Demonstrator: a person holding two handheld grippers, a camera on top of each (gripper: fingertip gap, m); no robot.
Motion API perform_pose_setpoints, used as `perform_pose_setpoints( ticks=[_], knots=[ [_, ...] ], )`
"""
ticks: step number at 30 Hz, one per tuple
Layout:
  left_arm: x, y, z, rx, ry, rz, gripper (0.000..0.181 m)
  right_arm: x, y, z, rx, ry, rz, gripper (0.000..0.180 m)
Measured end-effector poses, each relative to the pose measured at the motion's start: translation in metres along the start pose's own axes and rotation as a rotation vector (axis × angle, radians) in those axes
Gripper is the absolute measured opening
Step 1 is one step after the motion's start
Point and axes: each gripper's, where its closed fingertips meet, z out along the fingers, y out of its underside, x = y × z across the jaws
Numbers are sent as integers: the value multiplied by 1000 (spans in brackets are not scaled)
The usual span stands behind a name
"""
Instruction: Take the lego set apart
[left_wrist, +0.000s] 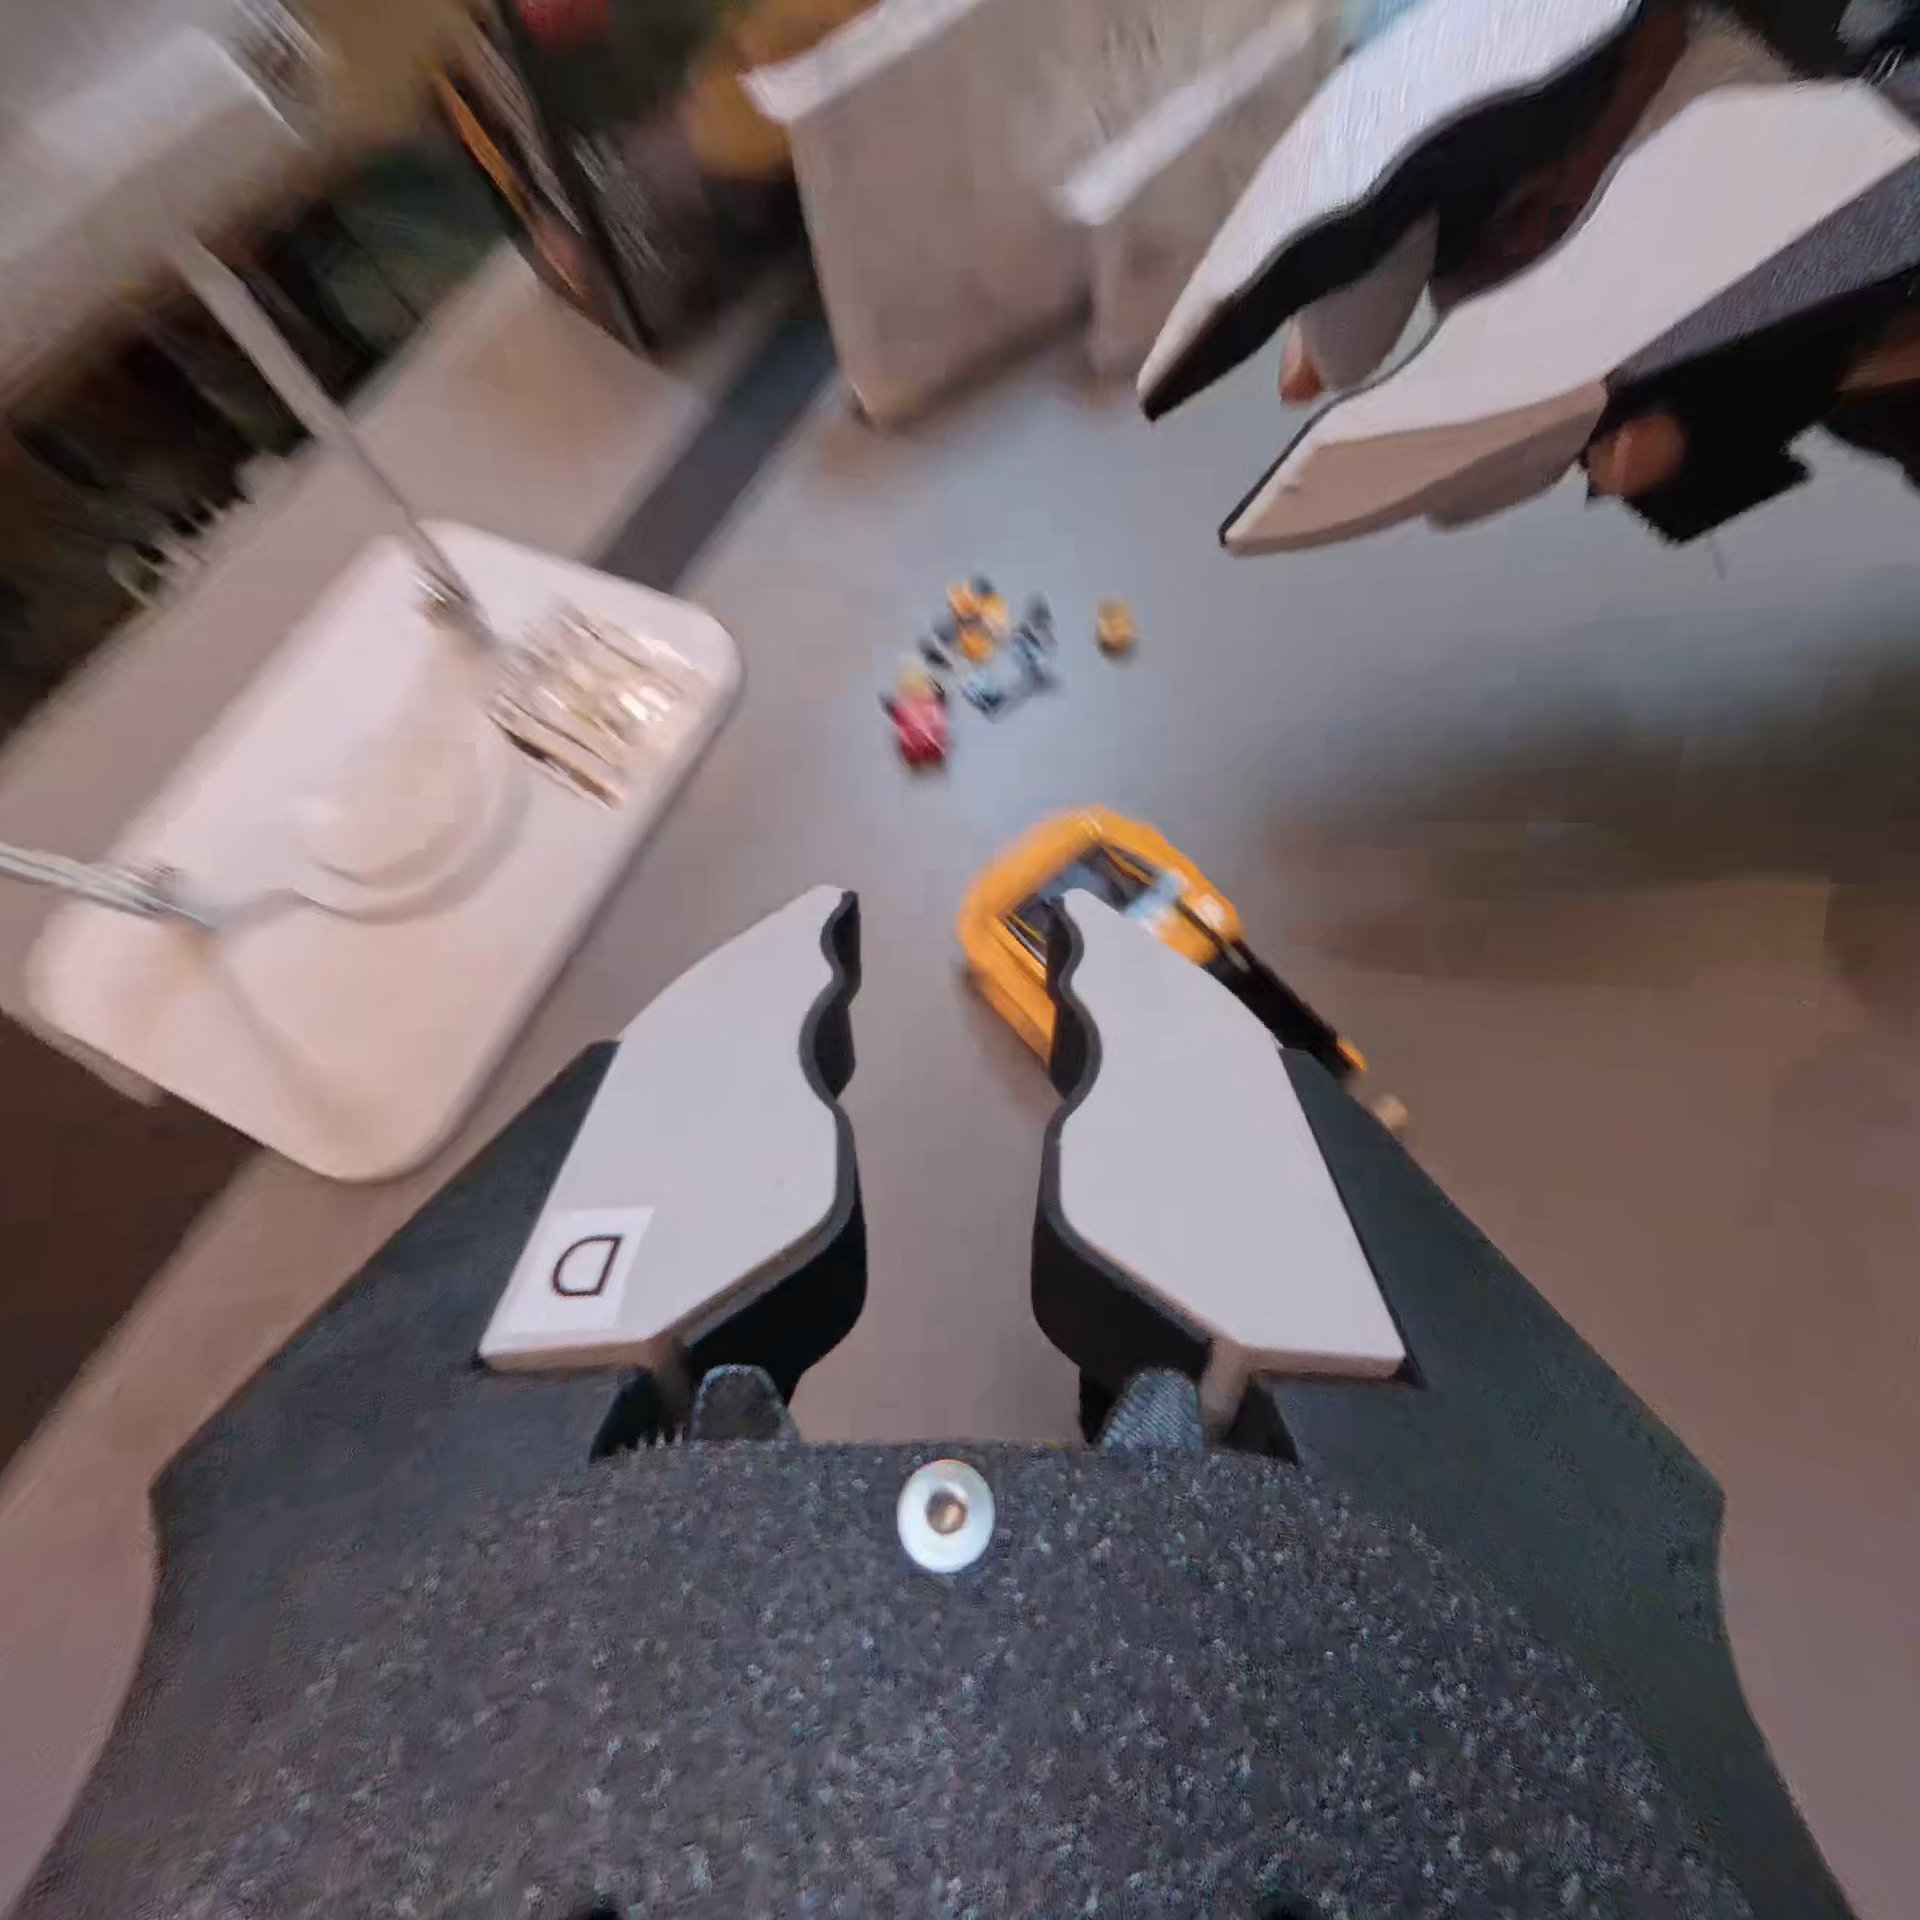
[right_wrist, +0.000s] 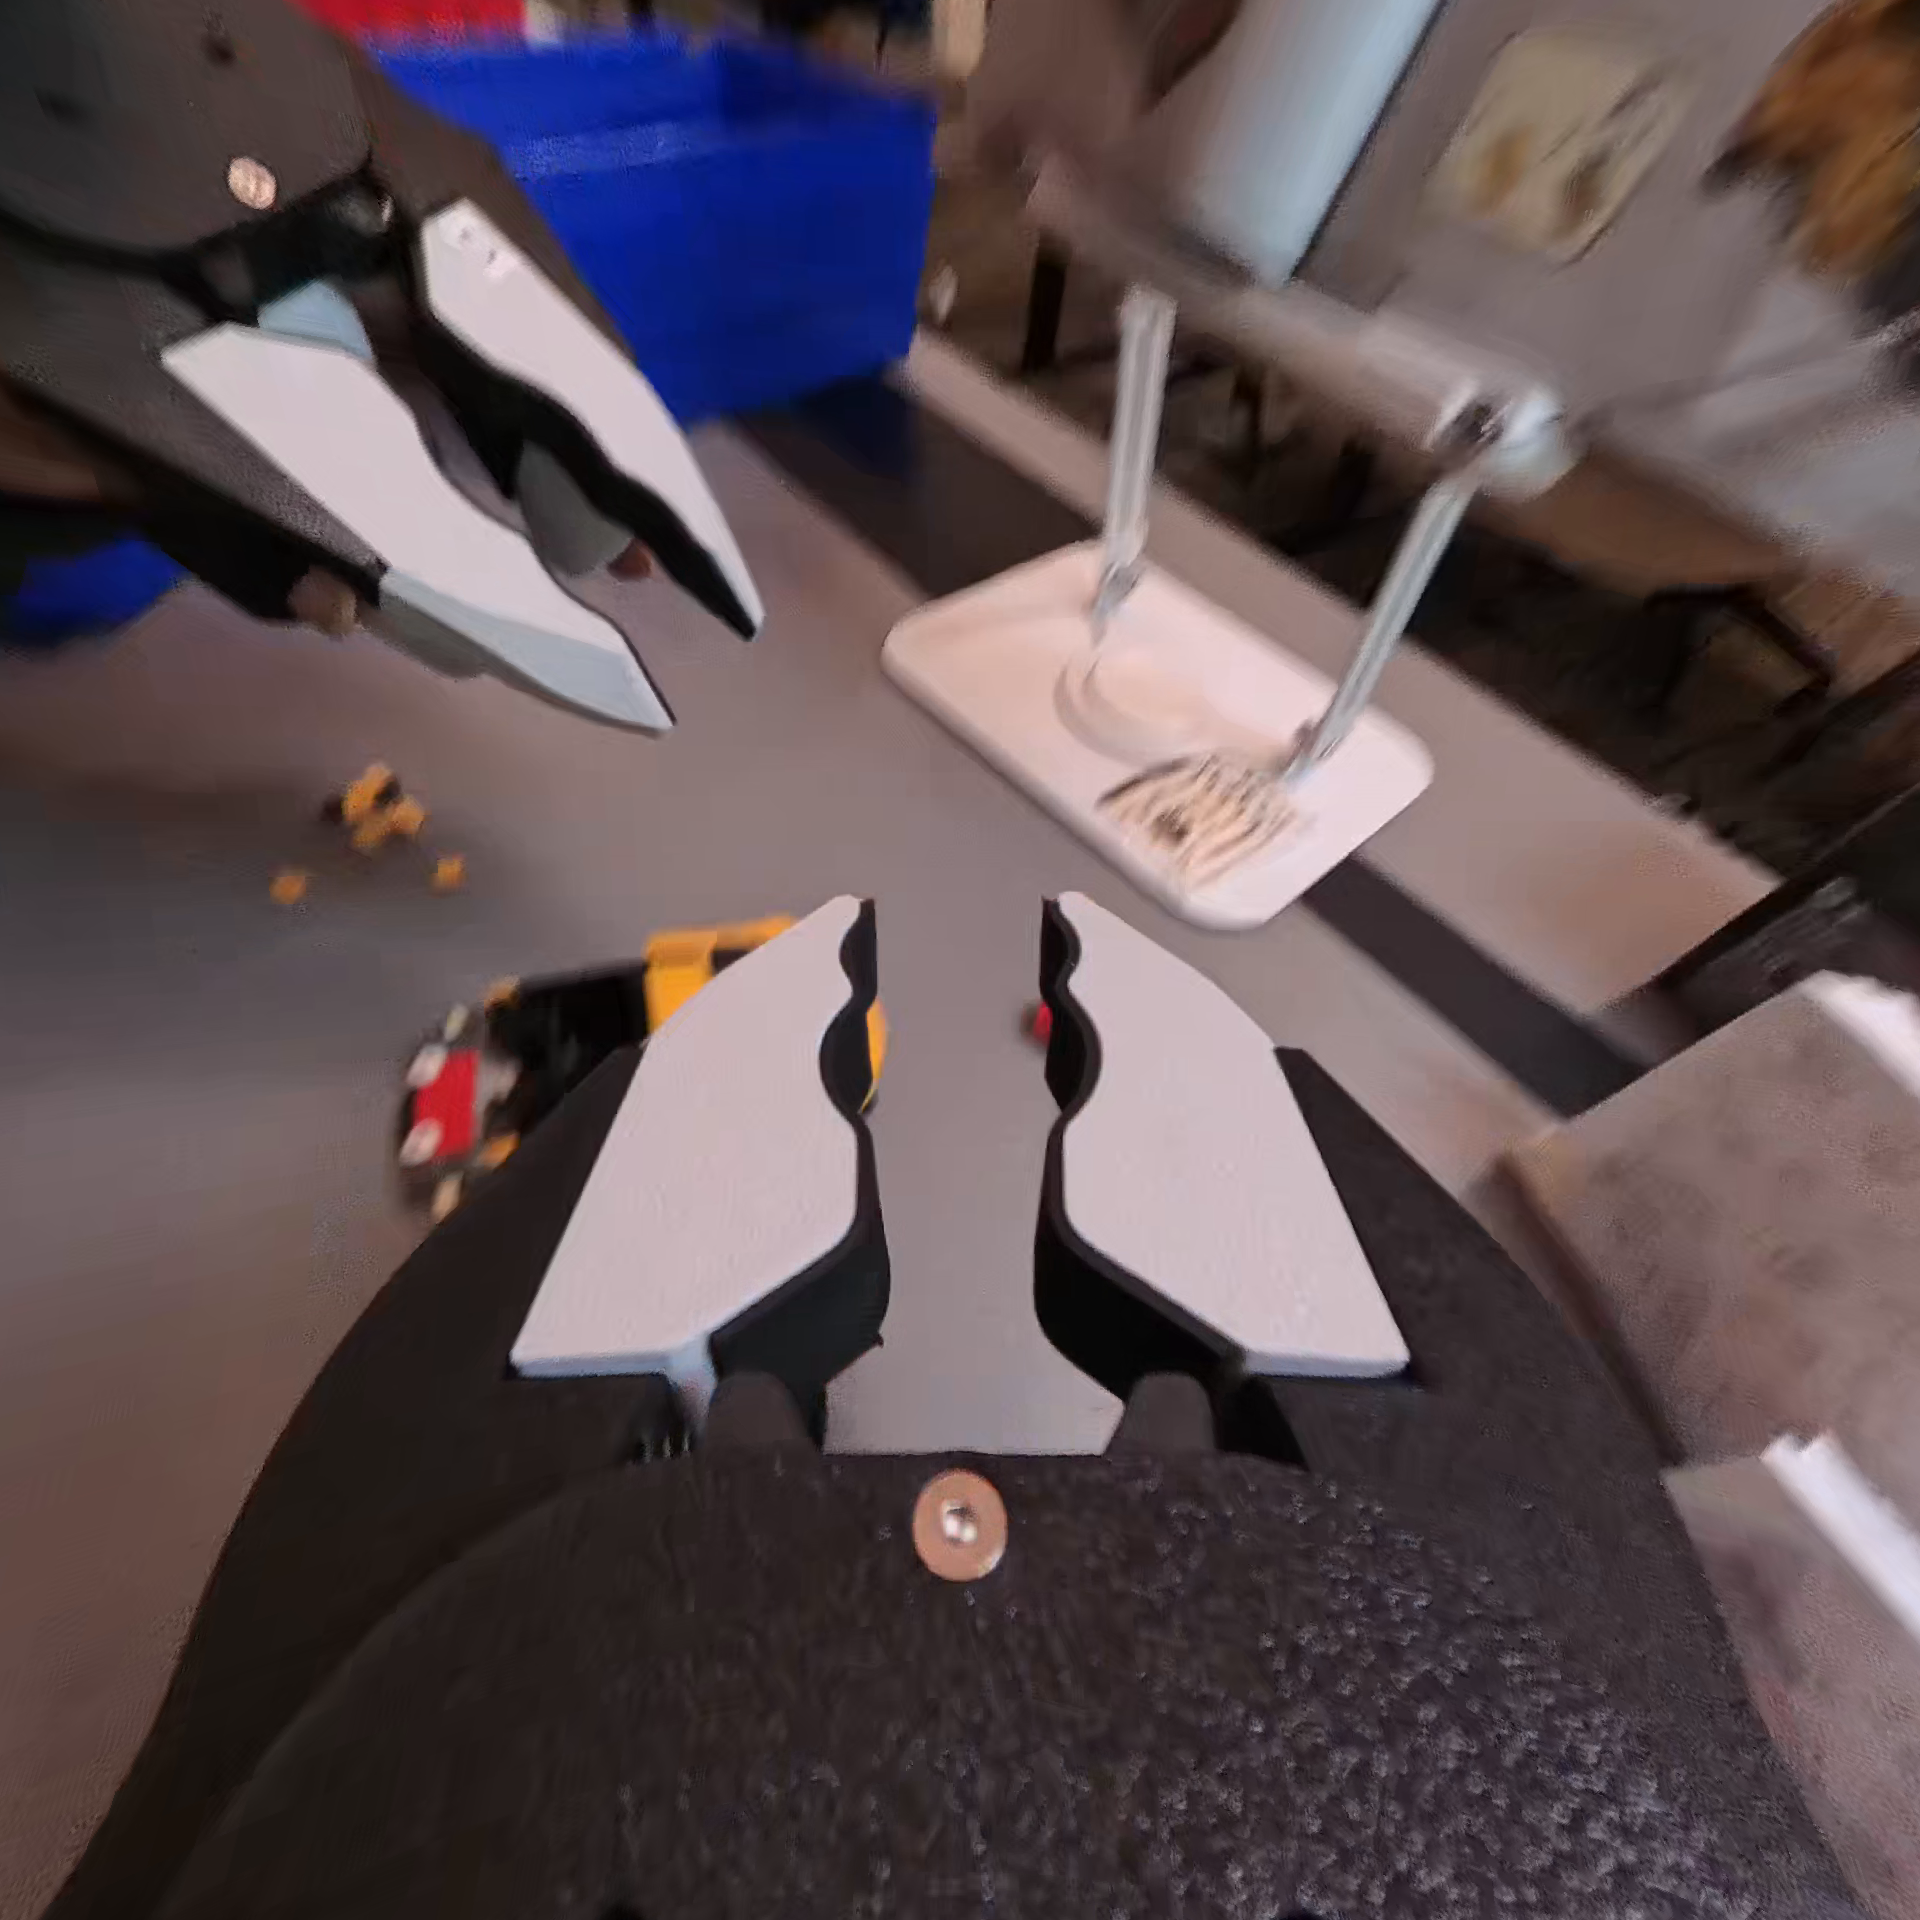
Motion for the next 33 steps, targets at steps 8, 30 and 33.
perform_pose_setpoints(
  ticks=[8, 30, 33],
  knots=[
    [88, 92, 36, -231, 119, -52, 93, -71, 88, -6, -250, -149, -63, 33],
    [109, 69, 12, 15, 425, -628, 75, -124, 57, -4, 10, -192, -263, 28],
    [116, 66, 5, 9, 536, -657, 75, -130, 54, -3, 37, -159, -472, 28]
  ],
)
